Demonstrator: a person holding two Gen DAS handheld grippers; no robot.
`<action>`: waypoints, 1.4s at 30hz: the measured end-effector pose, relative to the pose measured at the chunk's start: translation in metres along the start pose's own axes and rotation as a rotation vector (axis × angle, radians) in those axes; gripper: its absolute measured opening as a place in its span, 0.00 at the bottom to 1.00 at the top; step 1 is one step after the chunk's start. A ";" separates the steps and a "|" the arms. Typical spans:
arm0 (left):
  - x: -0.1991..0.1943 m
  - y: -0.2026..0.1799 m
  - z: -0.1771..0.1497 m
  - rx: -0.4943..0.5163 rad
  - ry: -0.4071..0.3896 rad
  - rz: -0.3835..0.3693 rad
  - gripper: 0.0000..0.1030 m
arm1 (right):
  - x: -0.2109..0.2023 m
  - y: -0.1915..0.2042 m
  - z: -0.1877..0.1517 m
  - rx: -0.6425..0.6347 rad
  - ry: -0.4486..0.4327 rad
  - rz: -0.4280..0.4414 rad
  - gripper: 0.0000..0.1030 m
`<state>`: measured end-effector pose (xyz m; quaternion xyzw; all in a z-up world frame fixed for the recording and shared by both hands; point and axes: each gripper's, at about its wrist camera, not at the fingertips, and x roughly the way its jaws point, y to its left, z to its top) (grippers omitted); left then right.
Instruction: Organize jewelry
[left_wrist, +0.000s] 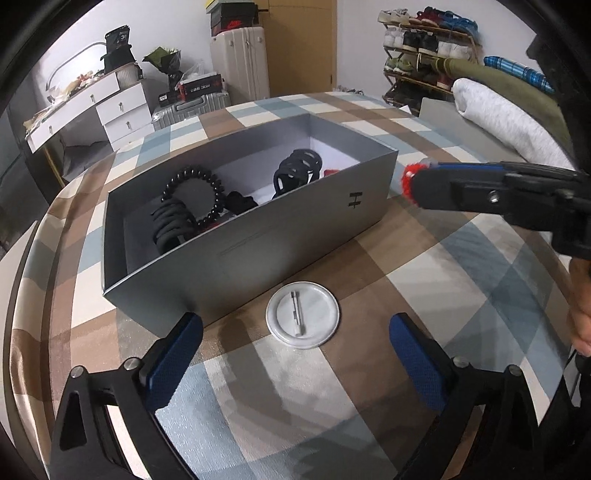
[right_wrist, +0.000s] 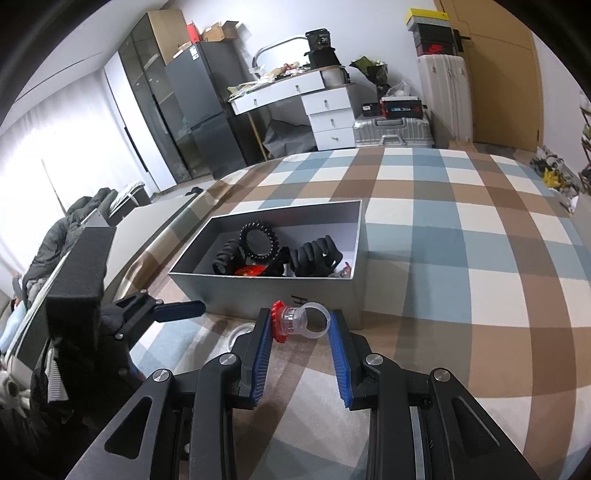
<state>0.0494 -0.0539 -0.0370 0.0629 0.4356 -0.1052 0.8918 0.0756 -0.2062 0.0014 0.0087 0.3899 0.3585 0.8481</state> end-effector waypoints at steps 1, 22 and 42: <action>0.001 0.001 -0.001 -0.004 0.006 -0.004 0.88 | 0.000 0.000 0.000 0.001 0.001 0.002 0.28; 0.004 0.002 0.003 -0.023 0.009 -0.016 0.44 | 0.002 0.002 -0.001 0.000 0.004 0.015 0.28; -0.010 0.004 0.007 -0.013 -0.053 -0.027 0.36 | 0.001 0.005 0.000 -0.006 0.000 0.015 0.28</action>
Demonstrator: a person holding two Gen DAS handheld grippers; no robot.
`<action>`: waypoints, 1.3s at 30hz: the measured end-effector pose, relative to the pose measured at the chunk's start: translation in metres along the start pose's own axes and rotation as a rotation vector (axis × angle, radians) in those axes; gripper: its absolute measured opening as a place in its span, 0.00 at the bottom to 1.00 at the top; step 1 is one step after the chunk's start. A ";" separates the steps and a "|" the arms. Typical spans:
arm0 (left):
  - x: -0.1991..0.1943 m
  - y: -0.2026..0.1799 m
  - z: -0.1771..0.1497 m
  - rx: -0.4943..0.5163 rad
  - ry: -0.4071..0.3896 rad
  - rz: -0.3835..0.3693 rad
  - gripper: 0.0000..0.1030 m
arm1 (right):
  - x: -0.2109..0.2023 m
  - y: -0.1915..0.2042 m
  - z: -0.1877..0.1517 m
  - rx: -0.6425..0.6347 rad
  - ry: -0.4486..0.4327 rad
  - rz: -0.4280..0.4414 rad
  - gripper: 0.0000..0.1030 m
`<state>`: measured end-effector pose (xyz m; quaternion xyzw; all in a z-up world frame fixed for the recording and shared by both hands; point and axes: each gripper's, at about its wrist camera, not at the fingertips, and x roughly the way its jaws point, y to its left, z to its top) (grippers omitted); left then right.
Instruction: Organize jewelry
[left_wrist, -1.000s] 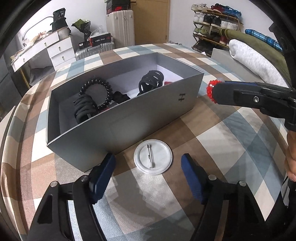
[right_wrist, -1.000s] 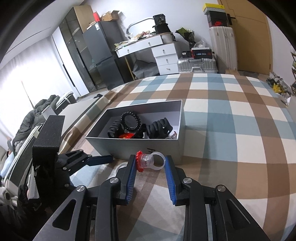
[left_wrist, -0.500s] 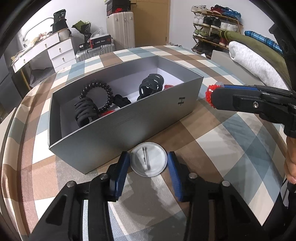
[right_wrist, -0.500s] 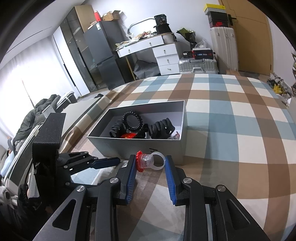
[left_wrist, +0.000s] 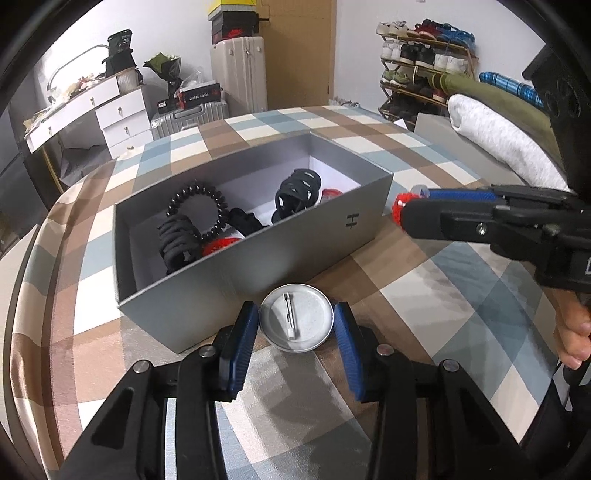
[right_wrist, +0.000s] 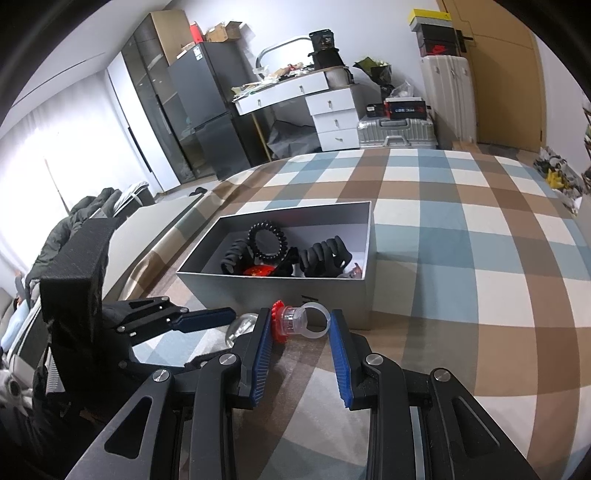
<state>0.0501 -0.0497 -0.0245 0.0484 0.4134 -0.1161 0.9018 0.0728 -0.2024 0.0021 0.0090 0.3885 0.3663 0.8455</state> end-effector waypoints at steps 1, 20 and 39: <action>-0.001 0.000 0.000 0.000 -0.003 -0.001 0.36 | 0.000 0.000 0.000 0.000 -0.001 0.002 0.28; -0.023 0.008 0.008 -0.041 -0.093 -0.012 0.36 | -0.004 0.005 0.001 -0.008 -0.023 0.008 0.28; -0.044 0.014 0.015 -0.069 -0.173 -0.053 0.36 | -0.009 0.007 0.003 -0.014 -0.044 0.016 0.28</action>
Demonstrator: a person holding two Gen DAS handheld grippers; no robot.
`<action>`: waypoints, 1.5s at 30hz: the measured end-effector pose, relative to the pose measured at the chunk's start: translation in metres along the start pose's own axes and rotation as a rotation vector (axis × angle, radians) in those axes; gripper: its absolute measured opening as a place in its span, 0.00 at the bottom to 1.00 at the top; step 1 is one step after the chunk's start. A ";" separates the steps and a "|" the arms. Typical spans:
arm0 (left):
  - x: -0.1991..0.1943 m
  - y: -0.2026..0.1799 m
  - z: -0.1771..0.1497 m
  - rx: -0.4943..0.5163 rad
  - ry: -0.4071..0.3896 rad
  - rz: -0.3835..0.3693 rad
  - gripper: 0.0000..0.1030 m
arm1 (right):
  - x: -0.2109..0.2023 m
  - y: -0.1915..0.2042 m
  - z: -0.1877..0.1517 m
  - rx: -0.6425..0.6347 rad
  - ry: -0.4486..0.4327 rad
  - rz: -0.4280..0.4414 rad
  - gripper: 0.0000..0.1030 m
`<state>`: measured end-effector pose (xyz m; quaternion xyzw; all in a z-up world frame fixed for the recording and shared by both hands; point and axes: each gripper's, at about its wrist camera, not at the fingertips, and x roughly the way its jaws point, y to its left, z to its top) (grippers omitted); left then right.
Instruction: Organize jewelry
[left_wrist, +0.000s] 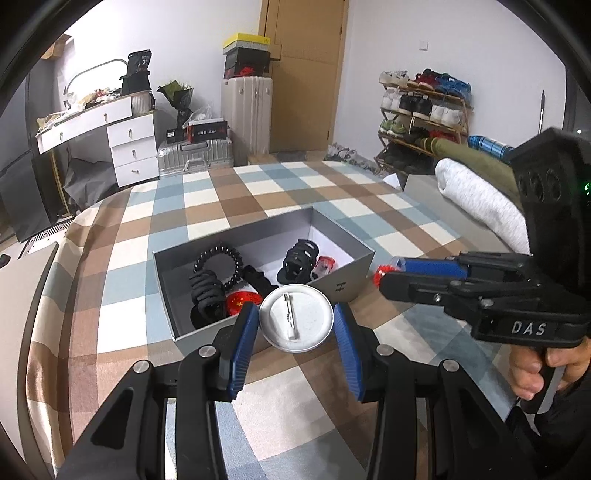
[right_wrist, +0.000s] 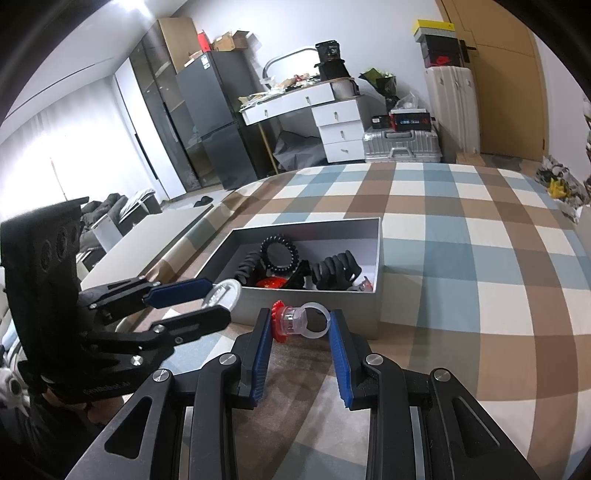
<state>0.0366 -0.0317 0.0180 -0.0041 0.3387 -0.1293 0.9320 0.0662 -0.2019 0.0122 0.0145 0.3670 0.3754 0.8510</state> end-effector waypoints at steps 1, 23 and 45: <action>0.000 0.000 0.000 0.000 -0.003 0.001 0.36 | 0.000 0.000 0.000 0.000 -0.001 0.001 0.28; -0.009 0.022 0.006 -0.073 -0.069 0.032 0.36 | 0.002 0.003 0.008 -0.003 -0.024 0.014 0.28; 0.021 0.046 0.006 -0.103 -0.037 0.127 0.36 | 0.042 0.005 0.028 0.013 -0.007 -0.018 0.30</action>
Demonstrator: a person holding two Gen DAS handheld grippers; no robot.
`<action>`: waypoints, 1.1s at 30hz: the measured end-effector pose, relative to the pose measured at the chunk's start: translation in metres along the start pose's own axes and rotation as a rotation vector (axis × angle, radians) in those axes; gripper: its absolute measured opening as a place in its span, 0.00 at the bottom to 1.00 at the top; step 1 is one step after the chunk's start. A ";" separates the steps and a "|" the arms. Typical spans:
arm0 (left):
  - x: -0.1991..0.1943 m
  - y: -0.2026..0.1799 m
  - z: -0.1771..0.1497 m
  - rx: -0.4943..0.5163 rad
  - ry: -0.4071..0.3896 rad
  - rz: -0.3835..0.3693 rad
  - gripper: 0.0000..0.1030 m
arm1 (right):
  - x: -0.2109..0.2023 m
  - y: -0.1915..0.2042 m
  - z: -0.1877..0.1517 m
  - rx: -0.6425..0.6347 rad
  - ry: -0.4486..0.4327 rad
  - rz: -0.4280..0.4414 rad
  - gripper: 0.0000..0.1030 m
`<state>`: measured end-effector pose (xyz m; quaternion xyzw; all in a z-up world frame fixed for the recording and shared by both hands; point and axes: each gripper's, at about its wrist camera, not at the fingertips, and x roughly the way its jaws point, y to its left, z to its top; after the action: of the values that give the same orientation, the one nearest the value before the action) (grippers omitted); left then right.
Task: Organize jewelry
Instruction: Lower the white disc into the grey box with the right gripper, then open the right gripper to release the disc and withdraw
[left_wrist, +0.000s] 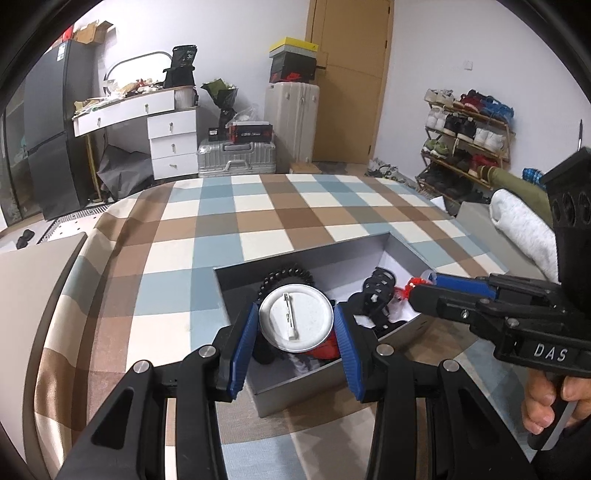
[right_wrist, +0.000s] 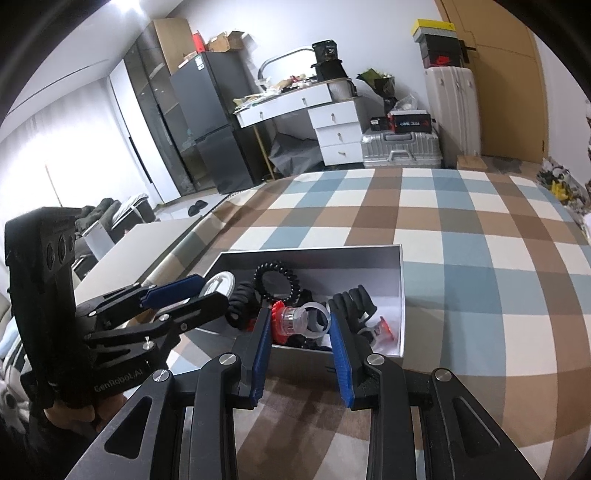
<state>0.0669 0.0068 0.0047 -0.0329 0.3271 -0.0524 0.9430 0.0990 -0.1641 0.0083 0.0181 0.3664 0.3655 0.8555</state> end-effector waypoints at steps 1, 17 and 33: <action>0.000 0.001 -0.001 -0.003 0.002 -0.002 0.36 | 0.001 0.000 0.000 0.004 0.000 -0.006 0.31; -0.013 -0.006 0.000 -0.011 -0.021 0.005 0.72 | -0.014 -0.005 -0.006 0.005 -0.025 -0.053 0.63; -0.021 -0.010 -0.013 -0.017 -0.071 0.076 0.98 | -0.038 -0.018 -0.024 -0.015 -0.104 -0.068 1.00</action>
<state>0.0419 -0.0011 0.0080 -0.0305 0.2949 -0.0126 0.9549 0.0771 -0.2075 0.0090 0.0181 0.3189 0.3377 0.8854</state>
